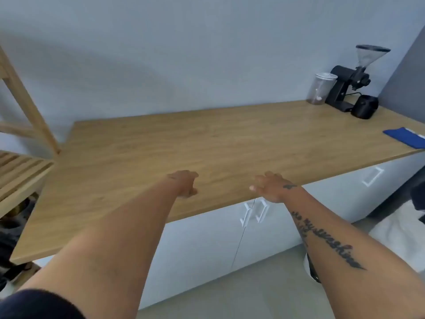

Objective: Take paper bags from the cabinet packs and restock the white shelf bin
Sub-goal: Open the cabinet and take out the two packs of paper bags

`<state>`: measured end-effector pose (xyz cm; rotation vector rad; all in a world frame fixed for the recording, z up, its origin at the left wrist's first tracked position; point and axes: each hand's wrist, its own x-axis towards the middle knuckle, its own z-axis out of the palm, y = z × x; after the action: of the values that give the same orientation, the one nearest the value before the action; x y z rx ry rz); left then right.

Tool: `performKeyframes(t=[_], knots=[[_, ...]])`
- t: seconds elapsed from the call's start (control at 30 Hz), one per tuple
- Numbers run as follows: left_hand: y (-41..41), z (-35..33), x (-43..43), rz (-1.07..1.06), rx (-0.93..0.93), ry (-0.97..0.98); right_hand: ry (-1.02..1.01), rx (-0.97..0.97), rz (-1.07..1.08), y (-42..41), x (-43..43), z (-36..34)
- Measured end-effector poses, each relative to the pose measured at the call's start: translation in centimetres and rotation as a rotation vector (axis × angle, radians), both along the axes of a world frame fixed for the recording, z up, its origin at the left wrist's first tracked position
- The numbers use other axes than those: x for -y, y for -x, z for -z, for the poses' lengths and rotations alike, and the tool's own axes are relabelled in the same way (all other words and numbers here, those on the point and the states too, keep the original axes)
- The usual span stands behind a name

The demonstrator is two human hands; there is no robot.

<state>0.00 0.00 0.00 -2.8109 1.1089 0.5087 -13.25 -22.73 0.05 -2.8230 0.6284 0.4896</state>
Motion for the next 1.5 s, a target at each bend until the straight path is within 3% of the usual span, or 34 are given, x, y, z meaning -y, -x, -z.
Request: performKeyframes(t=[0.2, 0.43, 0.6, 0.8, 1.0, 1.2, 1.3, 1.5], knots=[[3.8, 5.8, 5.4, -0.249, -0.024, -0.009, 0.026, -0.050, -0.130, -1.1, 5.4, 3.4], [7.0, 10.2, 11.3, -0.516, 0.115, 0.138, -0.008, 0.123, -0.276, -3.6, 11.6, 7.7], [9.6, 11.2, 12.4, -0.556, 0.147, 0.187, -0.020, 0.210, -0.391, -5.5, 10.9, 9.4], [14.0, 12.5, 14.7, -0.710, 0.094, 0.370, 0.041, 0.322, -0.446, -6.4, 9.4, 10.6], [16.1, 13.8, 16.5, -0.866, 0.097, 0.605, 0.062, 0.293, -0.529, -7.2, 10.4, 10.7], [15.8, 16.0, 18.9, -1.038, -0.119, 0.908, 0.051, 0.447, -0.633, -8.0, 11.9, 10.5], [15.9, 16.4, 20.5, -1.082, -0.225, 1.027, 0.021, 0.432, -0.635, -8.0, 11.6, 10.4], [15.3, 17.4, 22.0, -1.147, -0.205, 1.127, -0.027, 0.351, -0.641, -8.7, 11.6, 10.7]])
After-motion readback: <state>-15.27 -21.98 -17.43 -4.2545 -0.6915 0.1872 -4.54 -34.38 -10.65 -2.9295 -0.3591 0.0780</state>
